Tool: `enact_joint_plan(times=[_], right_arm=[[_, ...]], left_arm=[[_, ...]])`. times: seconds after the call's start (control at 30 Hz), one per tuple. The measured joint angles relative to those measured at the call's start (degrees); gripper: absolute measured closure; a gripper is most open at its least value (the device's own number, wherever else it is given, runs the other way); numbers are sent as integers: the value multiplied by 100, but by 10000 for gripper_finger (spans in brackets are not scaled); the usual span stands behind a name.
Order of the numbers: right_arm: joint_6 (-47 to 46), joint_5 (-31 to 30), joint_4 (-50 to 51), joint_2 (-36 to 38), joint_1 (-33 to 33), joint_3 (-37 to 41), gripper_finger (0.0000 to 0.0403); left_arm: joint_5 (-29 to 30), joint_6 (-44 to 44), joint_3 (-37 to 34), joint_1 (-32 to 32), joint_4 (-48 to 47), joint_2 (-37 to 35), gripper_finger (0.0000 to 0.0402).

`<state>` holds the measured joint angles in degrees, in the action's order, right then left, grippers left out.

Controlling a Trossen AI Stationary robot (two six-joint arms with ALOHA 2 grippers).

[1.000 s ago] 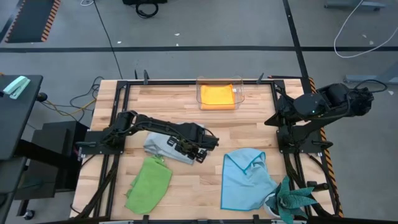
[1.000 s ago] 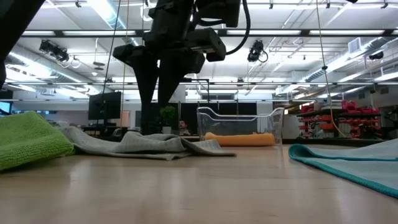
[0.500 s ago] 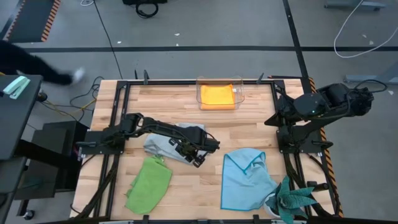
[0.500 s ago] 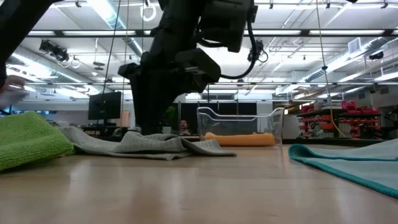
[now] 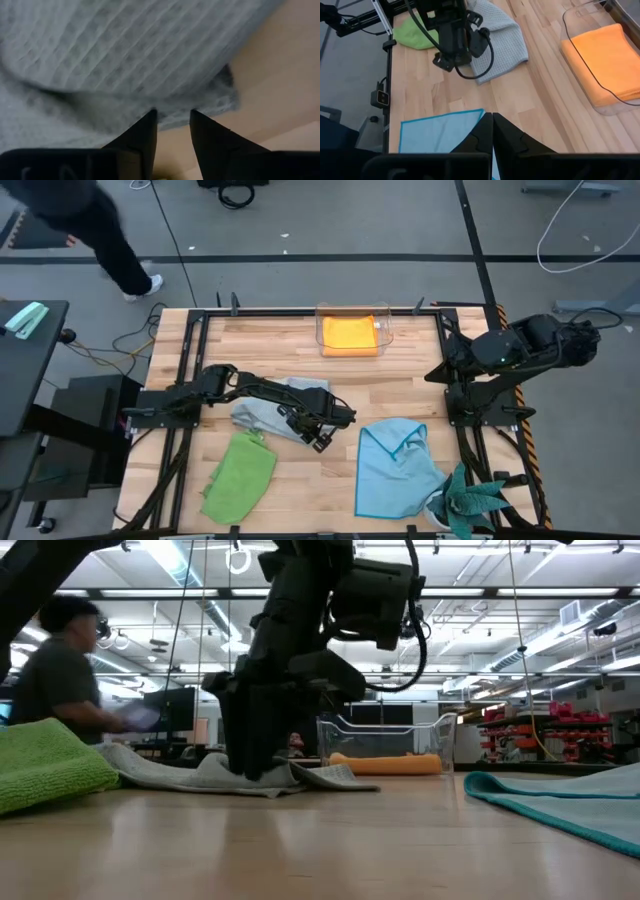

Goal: Fold microfiber towels
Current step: Fold the gray microfiber cloth

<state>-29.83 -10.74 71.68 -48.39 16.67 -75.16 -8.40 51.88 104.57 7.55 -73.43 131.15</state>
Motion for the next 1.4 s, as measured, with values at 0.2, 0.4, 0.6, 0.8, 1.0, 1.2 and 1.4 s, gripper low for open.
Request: enact_joint_plan(times=[0.2,0.4,0.6,0.8,1.0,1.2,1.4], right_arm=[[1,0,-13,-1,0,0,391],[1,-1,-24,0,0,0,391],[1,-1,-24,-1,0,0,391],[4,-30,-25,-1,0,0,391],[29,-253,-24,1,2,0,391],[93,-269,-20,0,2,2,391],[-233,-124,60,8,0,404,391]], left_arm=[[31,-150,-4,2,21,22,306],[46,-130,0,0,-10,22,372],[122,28,2,5,-17,21,391],[172,149,67,66,-120,-43,395],[688,192,850,140,-1007,-75,398],[1040,279,1602,129,-1540,-91,399],[1232,332,1969,125,-1665,-85,378]])
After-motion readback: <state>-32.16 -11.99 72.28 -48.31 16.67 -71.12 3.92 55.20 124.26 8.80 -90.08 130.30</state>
